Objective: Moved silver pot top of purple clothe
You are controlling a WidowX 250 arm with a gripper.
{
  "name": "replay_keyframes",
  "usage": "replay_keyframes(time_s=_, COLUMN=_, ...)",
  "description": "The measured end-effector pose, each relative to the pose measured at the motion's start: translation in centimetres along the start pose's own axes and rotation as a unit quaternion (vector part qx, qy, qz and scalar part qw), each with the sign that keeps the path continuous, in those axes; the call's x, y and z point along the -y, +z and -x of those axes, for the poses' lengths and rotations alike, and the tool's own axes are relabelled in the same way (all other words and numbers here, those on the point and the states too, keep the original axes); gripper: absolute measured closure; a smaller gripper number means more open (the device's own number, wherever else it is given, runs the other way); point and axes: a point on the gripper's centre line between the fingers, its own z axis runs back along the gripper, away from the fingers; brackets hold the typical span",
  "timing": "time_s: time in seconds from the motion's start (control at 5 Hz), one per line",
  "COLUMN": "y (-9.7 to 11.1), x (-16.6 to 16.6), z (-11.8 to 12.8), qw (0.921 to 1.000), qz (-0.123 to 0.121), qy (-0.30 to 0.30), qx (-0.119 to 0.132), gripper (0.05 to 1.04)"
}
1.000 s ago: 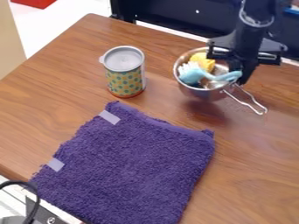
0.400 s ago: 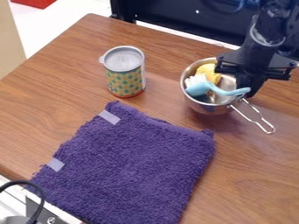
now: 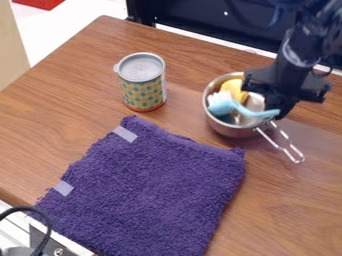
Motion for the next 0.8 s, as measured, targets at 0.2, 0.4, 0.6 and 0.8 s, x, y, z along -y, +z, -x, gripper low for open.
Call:
replay_keyframes(time_s=0.2, y=-0.2, x=-0.04, z=0.17, qw=1.0, qz=-0.001, qy=0.0, qx=-0.005, gripper=1.004)
replay_keyframes(time_s=0.4, y=-0.27, x=-0.37, z=0.6, qw=0.9995, qz=0.001, qy=0.003, qx=-0.031, gripper=0.922)
replay_keyframes(time_s=0.6, y=-0.4, x=-0.7, z=0.66, qw=0.9988, qz=0.008, qy=0.01, qx=-0.047, gripper=0.74)
replay_keyframes(time_s=0.8, y=0.18, x=-0.9, z=-0.08, qw=0.9988, qz=0.025, qy=0.02, qx=-0.038, gripper=0.428)
